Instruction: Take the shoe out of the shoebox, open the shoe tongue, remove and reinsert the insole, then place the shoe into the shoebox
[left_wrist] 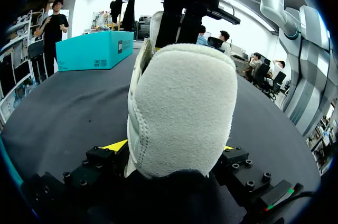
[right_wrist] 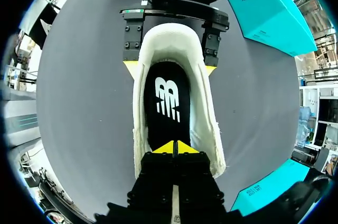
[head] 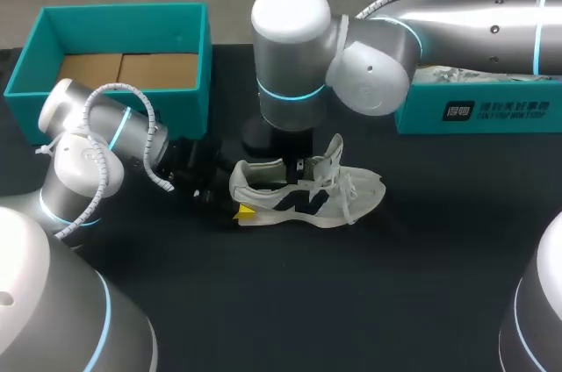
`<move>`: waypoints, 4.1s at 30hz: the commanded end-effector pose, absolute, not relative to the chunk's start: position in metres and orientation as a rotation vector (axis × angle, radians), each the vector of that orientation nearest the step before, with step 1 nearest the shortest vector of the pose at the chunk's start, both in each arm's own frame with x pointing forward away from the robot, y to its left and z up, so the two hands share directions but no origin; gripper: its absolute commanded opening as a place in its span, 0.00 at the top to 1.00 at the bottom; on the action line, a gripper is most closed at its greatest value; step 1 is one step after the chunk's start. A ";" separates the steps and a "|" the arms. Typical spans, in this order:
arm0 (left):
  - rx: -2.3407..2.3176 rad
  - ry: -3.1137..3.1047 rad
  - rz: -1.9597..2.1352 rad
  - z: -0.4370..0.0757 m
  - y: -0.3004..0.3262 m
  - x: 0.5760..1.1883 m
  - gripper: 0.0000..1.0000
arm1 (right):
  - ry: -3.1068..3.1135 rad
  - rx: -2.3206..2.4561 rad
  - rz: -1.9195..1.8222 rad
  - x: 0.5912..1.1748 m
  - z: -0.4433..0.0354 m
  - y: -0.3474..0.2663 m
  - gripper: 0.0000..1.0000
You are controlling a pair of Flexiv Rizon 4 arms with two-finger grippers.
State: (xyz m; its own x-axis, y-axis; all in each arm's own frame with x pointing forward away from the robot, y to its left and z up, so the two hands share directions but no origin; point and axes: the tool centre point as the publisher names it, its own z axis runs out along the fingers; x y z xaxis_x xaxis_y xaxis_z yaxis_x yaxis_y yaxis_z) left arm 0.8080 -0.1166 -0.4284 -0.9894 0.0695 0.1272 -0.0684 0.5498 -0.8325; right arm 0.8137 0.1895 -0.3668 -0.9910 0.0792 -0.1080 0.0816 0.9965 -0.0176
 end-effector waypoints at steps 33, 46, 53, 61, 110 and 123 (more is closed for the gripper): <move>-0.002 -2.634 1.423 -0.433 -0.118 0.809 1.00 | 3.043 0.116 -0.037 0.832 -0.420 0.194 0.65; -0.002 -2.634 1.423 -0.433 -0.118 0.809 1.00 | 3.176 0.198 -0.061 0.823 -0.441 0.185 0.89; -0.002 -2.634 1.423 -0.433 -0.118 0.809 1.00 | 3.181 0.233 -0.059 0.822 -0.439 0.182 1.00; -0.002 -2.634 1.423 -0.433 -0.118 0.809 1.00 | 3.189 0.231 -0.058 0.817 -0.421 0.178 1.00; -0.002 -2.634 1.423 -0.433 -0.118 0.809 1.00 | 3.111 -0.089 0.574 0.814 -0.320 0.183 1.00; -0.002 -2.634 1.423 -0.433 -0.118 0.809 1.00 | 3.153 -0.168 0.622 0.823 -0.325 0.208 1.00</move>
